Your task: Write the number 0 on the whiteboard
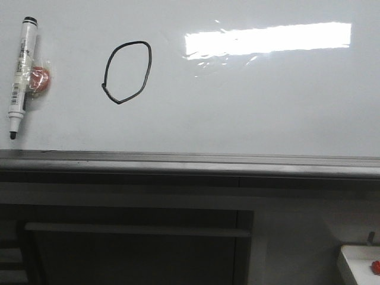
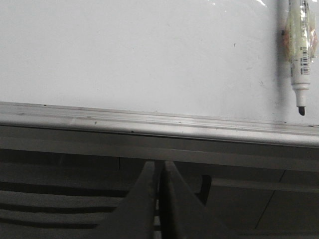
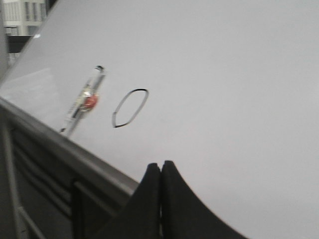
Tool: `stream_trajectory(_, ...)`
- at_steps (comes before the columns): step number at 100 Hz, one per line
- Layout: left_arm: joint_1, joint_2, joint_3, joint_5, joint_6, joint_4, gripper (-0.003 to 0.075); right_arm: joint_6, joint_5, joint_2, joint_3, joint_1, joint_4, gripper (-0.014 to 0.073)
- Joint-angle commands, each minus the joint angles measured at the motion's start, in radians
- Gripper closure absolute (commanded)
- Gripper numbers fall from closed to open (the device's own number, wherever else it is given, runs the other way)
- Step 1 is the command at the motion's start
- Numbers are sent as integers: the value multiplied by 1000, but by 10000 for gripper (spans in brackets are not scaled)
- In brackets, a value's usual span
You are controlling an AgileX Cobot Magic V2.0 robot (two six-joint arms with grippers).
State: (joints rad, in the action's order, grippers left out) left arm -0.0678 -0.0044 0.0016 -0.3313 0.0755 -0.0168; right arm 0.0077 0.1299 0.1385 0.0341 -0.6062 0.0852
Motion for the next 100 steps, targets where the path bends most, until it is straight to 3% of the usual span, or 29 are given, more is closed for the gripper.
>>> stream_trajectory(1,4,-27,10,54,2,8,741,10,144,-6,-10,115,17,655)
stream_trajectory(25,4,-27,10,54,2,8,741,10,131,-153,-74,435,-73,655)
stream_trajectory(44,4,-27,10,52,2,8,741,16,5,-168,-74,584,-75,655)
stream_trajectory(79,4,-27,10,52,2,8,741,16,-370,-168,-74,626,-85,654)
stream_trajectory(100,4,-27,10,52,2,8,741,16,-435,-168,-74,626,-85,655)
